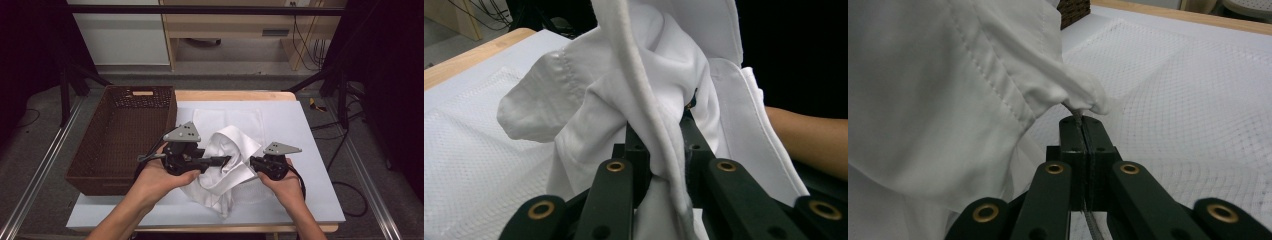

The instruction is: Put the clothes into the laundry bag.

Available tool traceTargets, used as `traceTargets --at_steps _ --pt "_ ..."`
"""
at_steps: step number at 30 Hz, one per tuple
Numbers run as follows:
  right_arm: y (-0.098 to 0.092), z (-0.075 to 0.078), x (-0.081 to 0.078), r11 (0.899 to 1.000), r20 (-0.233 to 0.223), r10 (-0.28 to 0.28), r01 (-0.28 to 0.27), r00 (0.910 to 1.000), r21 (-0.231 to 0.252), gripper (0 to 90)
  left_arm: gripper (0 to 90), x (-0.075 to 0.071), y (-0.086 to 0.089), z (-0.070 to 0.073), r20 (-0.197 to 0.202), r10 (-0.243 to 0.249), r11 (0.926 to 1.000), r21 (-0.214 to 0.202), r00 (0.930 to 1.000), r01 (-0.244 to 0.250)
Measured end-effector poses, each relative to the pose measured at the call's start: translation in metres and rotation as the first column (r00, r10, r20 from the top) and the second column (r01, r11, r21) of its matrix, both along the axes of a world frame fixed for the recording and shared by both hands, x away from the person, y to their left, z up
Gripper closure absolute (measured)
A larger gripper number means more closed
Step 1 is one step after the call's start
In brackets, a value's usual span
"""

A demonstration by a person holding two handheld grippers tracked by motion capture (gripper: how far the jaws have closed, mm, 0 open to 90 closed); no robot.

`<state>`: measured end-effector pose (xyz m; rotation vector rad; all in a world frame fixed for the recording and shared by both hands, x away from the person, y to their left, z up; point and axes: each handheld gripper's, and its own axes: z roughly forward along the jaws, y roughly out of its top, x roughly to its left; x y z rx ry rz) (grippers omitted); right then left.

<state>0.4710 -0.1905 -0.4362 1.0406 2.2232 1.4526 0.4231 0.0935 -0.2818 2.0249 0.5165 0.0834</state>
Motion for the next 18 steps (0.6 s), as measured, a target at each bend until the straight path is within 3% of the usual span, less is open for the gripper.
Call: traceTargets --at_steps 12,18 --pt "0.002 0.003 0.009 1.0 -0.029 -0.007 0.007 0.9996 -0.006 89.4 78.9 -0.001 -0.007 -0.017 0.025 -0.008 0.9998 0.018 0.9997 0.008" --pt "0.001 0.002 0.014 1.0 -0.045 -0.006 0.006 0.999 0.002 89.4 78.8 -0.009 -0.014 -0.029 0.065 -0.005 0.9986 0.054 0.9979 0.002"
